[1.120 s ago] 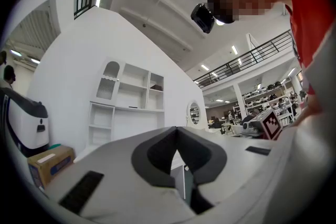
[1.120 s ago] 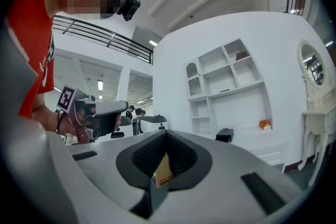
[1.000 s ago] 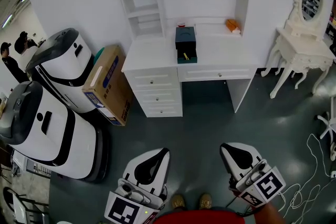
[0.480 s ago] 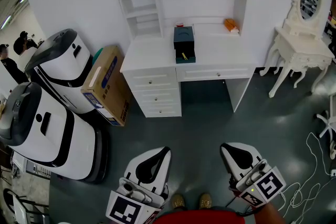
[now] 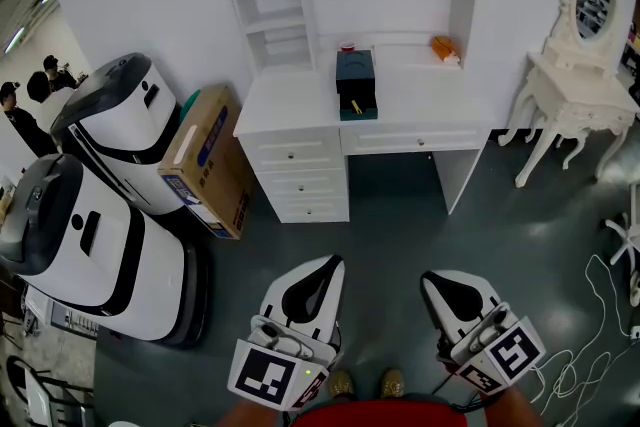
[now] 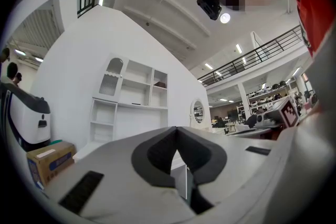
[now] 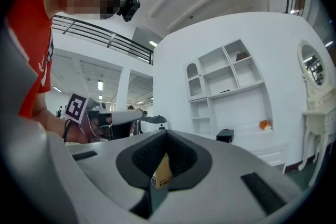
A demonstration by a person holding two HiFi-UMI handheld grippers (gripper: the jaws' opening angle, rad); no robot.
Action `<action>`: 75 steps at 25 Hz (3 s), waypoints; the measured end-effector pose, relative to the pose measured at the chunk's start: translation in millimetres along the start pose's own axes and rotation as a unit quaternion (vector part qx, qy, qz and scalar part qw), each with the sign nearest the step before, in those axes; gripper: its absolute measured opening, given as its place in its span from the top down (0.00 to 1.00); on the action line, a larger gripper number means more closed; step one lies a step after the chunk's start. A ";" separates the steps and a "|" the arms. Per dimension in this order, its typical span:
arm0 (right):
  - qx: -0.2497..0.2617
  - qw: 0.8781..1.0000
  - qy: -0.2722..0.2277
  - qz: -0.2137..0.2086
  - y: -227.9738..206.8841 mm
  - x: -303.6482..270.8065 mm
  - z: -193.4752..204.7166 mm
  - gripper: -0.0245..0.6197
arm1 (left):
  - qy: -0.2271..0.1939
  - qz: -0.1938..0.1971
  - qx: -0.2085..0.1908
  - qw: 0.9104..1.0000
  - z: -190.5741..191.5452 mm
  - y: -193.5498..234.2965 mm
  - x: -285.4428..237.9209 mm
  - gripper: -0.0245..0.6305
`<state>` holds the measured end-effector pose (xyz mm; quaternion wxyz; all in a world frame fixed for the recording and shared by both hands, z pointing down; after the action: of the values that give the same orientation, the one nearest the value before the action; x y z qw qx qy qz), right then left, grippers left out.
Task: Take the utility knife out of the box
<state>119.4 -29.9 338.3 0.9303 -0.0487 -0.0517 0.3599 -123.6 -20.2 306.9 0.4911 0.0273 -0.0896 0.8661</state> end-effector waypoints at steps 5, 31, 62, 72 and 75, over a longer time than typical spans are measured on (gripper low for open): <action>0.009 1.000 0.005 0.005 1.2 -3.4 -1.2 0.95 | 0.004 0.001 0.004 1.000 10.9 -2.8 -16.2 0.92; -0.003 1.000 -0.002 0.006 2.5 -2.0 1.0 0.95 | -0.002 -0.059 -0.020 0.998 -9.3 65.2 1.4 0.92; -0.004 1.000 0.010 0.001 -1.1 -1.6 4.3 0.95 | 0.011 -0.106 -0.031 0.994 -11.4 88.5 33.2 0.92; -0.006 1.000 0.010 0.002 -3.5 -2.9 4.5 0.95 | -0.003 -0.103 -0.028 0.994 -21.0 84.6 36.2 0.92; -0.006 1.000 0.009 0.004 -5.2 -2.7 4.3 0.95 | -0.009 -0.107 -0.026 0.994 -27.4 85.0 39.8 0.92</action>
<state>120.3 -35.3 343.1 0.9290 -0.0581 -0.0454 0.3628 -215.8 -24.2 274.5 0.5805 0.0319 -0.1136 0.8057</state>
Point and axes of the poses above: the fingertips, and each gripper's own axes: x backward along the fingers, y to its left, z out of its underside, the point moved 10 cm from there along x, backward along the fingers, and after that the axes turned 4 degrees about -x, right-handed, at the moved point
